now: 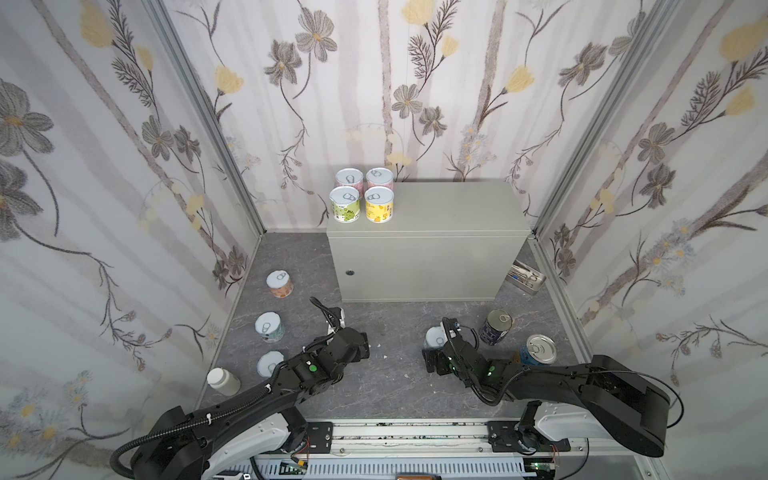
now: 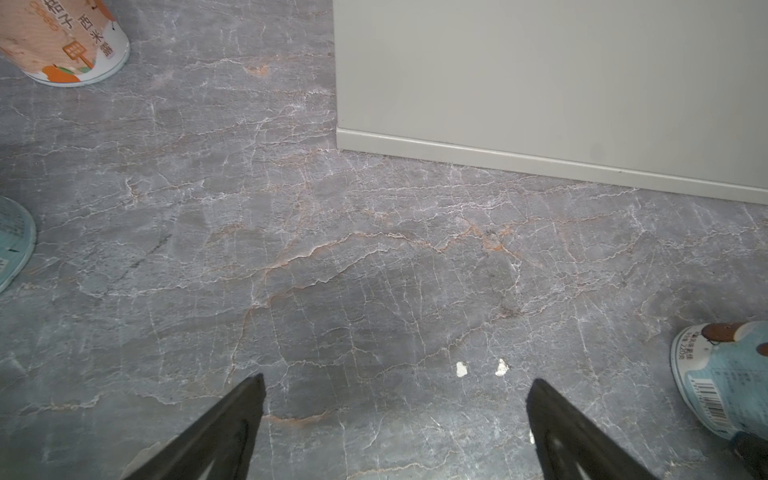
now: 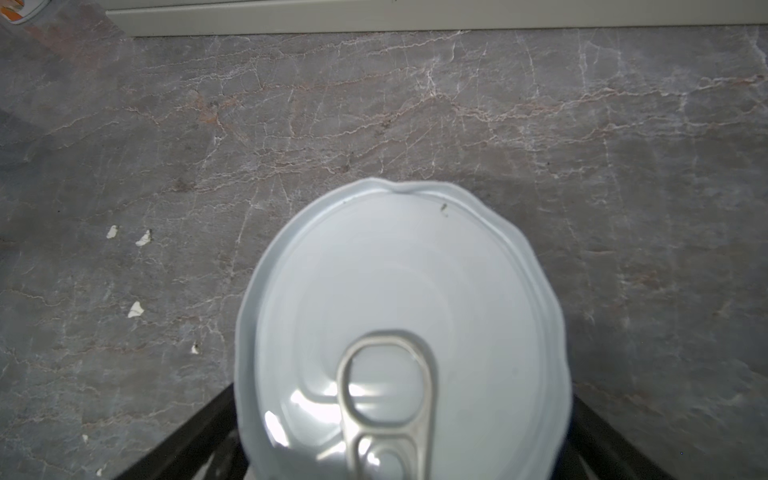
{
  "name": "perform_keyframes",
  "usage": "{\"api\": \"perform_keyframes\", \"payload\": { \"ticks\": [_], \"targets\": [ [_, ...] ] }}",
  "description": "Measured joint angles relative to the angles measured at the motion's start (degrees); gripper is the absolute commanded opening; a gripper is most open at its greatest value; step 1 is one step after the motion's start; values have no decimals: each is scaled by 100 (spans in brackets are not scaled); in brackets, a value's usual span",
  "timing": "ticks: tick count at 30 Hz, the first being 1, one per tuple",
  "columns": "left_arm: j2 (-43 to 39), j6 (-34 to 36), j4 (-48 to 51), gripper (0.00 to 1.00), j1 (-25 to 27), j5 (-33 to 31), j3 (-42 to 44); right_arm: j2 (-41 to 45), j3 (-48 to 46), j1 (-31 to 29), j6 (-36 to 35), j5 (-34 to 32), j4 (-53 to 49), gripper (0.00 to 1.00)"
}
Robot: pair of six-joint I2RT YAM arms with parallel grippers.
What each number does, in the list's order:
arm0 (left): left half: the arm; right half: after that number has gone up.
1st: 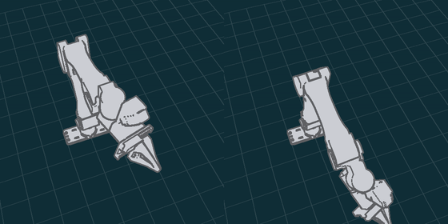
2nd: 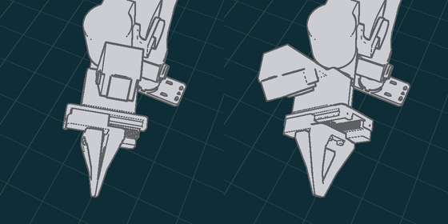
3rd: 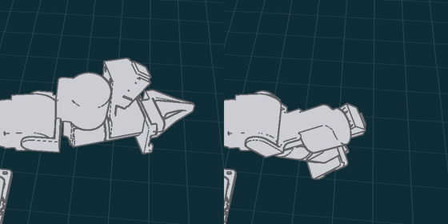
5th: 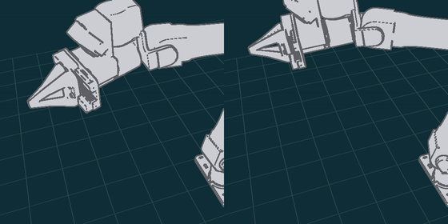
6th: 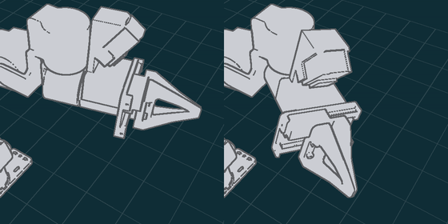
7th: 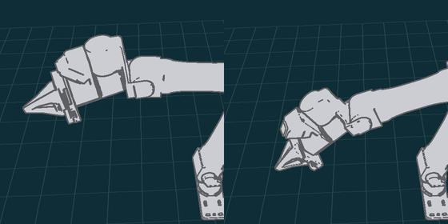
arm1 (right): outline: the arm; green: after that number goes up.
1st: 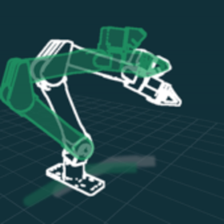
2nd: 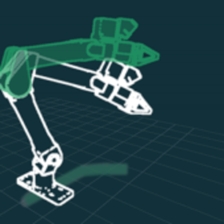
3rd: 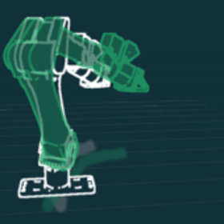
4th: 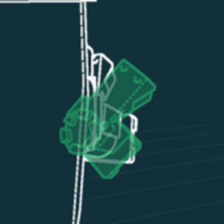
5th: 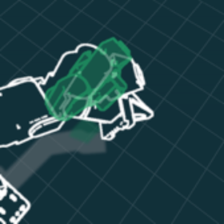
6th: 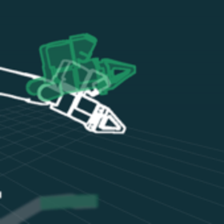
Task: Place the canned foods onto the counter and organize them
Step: 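Withdraw the left gripper while the right gripper lowers over the teal can, then close the right gripper on the teal can and lift it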
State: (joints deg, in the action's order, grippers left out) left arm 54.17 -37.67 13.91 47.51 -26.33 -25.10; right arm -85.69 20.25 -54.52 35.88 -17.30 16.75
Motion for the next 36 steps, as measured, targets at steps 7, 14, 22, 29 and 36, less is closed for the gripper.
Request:
{"api": "perform_keyframes", "payload": {
  "ticks": [7, 14, 22, 29, 36],
  "targets": [
    [4, 0, -17, 100, -20, 7, 11, -466, 225, 96, -190, -70, 201, 89],
    [-31, 0, -17, 100, -37, 46, 17, -820, 398, 136, -341, -144, 356, 75],
    [-304, -7, -17, 100, -151, 136, 42, -708, 391, 138, -398, -74, 354, 60],
    [-424, -4, -17, 100, -245, 249, 42, -61, 369, 72, -448, -59, 26, 57],
    [-498, -4, -15, 100, -273, 352, 42, 968, 573, 37, -625, 35, -691, 56]
  ]
}}
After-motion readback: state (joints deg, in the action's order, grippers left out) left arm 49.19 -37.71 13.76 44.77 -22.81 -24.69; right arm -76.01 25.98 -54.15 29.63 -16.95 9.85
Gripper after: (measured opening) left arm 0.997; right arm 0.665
